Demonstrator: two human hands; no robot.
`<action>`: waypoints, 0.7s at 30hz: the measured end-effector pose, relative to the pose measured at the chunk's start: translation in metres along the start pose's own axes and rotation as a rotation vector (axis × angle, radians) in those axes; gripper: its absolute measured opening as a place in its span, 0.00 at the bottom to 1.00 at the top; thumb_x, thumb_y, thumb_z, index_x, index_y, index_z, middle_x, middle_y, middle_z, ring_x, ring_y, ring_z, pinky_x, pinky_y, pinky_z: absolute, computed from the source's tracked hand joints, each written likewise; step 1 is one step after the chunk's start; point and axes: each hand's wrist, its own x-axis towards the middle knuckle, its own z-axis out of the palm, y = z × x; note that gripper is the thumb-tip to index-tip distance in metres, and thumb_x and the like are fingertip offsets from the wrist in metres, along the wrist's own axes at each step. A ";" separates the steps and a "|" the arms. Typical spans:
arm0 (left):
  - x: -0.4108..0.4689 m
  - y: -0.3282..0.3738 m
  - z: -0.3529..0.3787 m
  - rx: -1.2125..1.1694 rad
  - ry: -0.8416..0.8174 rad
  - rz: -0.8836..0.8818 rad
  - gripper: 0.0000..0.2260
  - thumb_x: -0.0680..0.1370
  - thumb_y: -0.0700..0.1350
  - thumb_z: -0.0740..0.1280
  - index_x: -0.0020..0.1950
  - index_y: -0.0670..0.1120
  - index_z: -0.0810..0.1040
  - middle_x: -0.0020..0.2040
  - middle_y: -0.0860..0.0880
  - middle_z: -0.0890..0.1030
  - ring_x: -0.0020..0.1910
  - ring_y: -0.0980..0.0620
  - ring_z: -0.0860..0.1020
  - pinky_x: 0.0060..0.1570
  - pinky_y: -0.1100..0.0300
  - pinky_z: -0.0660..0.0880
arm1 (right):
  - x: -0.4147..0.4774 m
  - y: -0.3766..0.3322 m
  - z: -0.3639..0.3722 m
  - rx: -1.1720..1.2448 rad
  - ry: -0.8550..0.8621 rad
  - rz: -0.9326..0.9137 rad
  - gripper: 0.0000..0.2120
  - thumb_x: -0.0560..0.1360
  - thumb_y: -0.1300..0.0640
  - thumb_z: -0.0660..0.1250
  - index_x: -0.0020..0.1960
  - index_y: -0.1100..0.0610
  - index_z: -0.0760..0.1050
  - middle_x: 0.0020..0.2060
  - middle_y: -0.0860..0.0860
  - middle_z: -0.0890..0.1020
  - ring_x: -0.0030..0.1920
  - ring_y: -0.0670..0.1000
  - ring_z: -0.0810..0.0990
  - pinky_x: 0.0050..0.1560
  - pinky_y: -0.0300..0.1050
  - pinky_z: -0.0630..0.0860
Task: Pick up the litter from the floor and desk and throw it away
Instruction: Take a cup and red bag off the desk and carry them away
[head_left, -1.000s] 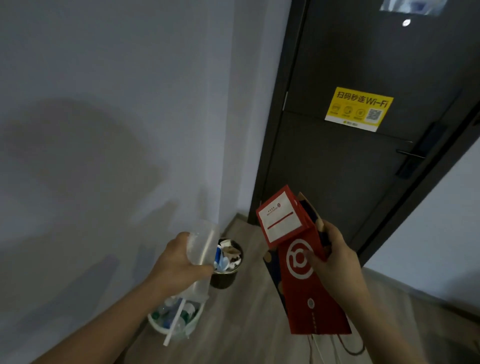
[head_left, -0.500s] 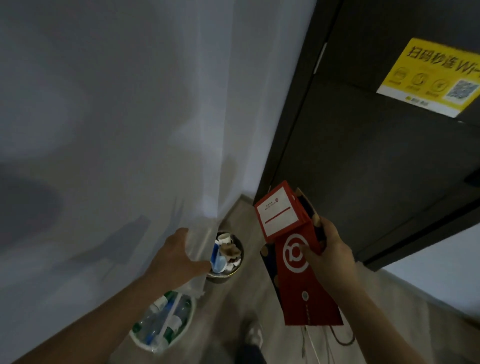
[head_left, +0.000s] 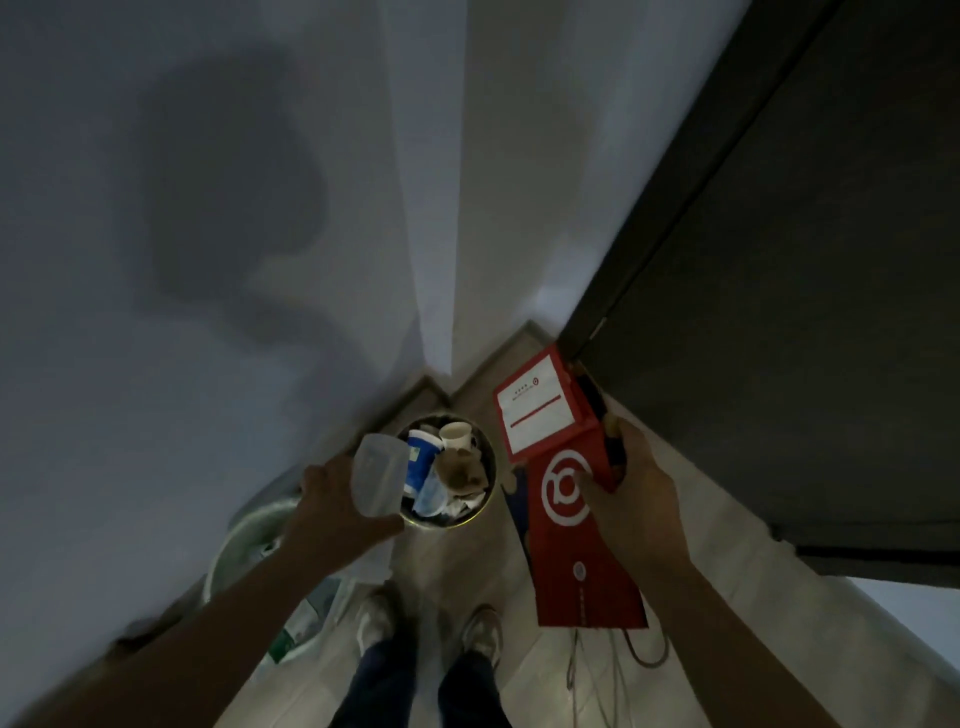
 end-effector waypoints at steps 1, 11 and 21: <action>0.016 -0.002 0.009 0.002 -0.003 -0.009 0.44 0.63 0.55 0.79 0.72 0.45 0.61 0.65 0.42 0.64 0.62 0.42 0.70 0.57 0.52 0.70 | 0.014 0.006 0.011 0.010 -0.011 0.003 0.24 0.75 0.53 0.70 0.67 0.43 0.64 0.46 0.36 0.74 0.41 0.34 0.74 0.37 0.27 0.68; 0.166 -0.052 0.107 -0.049 -0.065 -0.083 0.45 0.62 0.53 0.79 0.73 0.48 0.61 0.67 0.43 0.69 0.62 0.44 0.72 0.53 0.53 0.71 | 0.129 0.087 0.165 0.156 -0.119 0.098 0.22 0.74 0.51 0.71 0.65 0.45 0.67 0.50 0.41 0.80 0.47 0.40 0.81 0.42 0.33 0.78; 0.261 -0.108 0.187 -0.027 -0.136 -0.093 0.43 0.63 0.57 0.78 0.72 0.48 0.61 0.66 0.44 0.70 0.59 0.45 0.74 0.55 0.49 0.76 | 0.202 0.180 0.300 -0.025 -0.207 0.157 0.37 0.75 0.48 0.69 0.76 0.42 0.50 0.59 0.49 0.78 0.56 0.51 0.81 0.51 0.52 0.81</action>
